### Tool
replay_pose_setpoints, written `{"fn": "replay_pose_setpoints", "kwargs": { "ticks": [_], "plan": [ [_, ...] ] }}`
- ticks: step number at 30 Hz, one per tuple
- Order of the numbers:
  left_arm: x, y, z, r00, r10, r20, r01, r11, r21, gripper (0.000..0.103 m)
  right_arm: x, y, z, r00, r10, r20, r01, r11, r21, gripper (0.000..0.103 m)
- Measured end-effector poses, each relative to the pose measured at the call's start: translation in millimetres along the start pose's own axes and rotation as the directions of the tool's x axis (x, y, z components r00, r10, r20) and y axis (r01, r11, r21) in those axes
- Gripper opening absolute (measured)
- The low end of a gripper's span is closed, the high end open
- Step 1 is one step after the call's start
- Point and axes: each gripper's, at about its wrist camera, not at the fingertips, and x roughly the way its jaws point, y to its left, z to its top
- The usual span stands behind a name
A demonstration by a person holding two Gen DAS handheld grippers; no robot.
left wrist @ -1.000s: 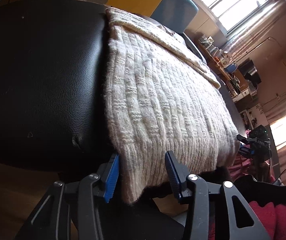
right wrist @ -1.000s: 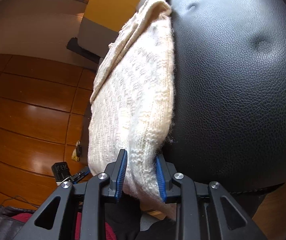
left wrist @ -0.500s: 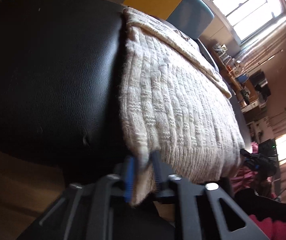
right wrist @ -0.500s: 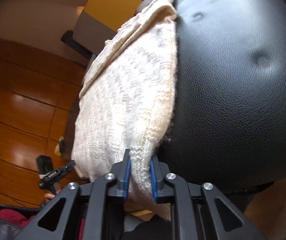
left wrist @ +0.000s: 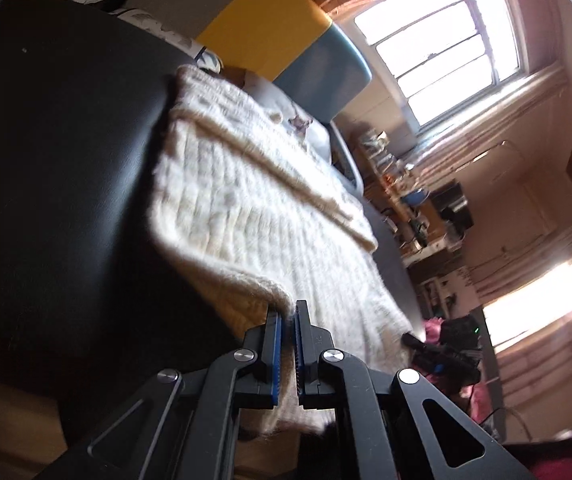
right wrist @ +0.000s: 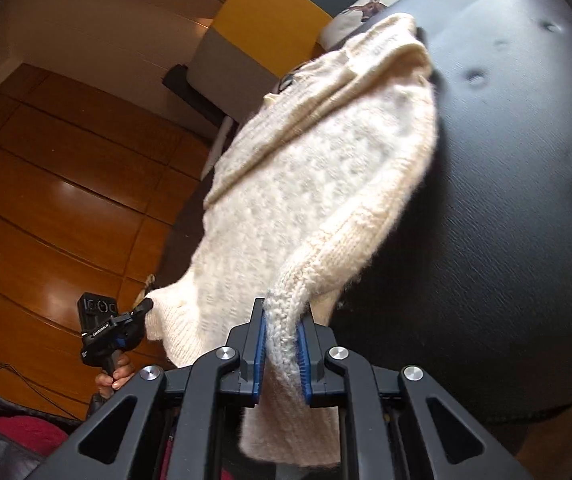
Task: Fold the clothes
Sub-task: 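Fold the hem over toward the collar with the right gripper while the left gripper holds the sweater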
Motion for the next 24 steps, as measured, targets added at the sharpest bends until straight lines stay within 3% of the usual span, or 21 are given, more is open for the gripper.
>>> {"fn": "replay_pose_setpoints", "kwargs": {
  "ticks": [6, 9, 18, 24],
  "plan": [
    [9.3, -4.7, 34.4, 0.998, -0.039, 0.043, 0.04, 0.999, -0.02, 0.005, -3.7, 0.4, 21.3, 0.989, 0.125, 0.082, -0.129, 0.99, 0.056, 0.012],
    [15.5, -8.9, 55.2, 0.997, -0.054, 0.063, 0.055, 0.998, -0.012, 0.005, -0.2, 0.6, 37.7, 0.981, 0.146, 0.124, -0.155, 0.985, 0.072, 0.012],
    [41.8, -9.0, 140.2, 0.988, -0.065, 0.143, 0.069, 0.997, -0.027, 0.005, 21.2, -3.7, 126.6, 0.965, 0.132, 0.228, -0.157, 0.983, 0.094, 0.012],
    [78.1, 13.5, 207.4, 0.987, -0.012, 0.158, 0.025, 0.996, -0.082, 0.005, 39.2, -32.7, 194.1, 0.964, 0.043, 0.263, -0.101, 0.972, 0.211, 0.012]
  ]
}}
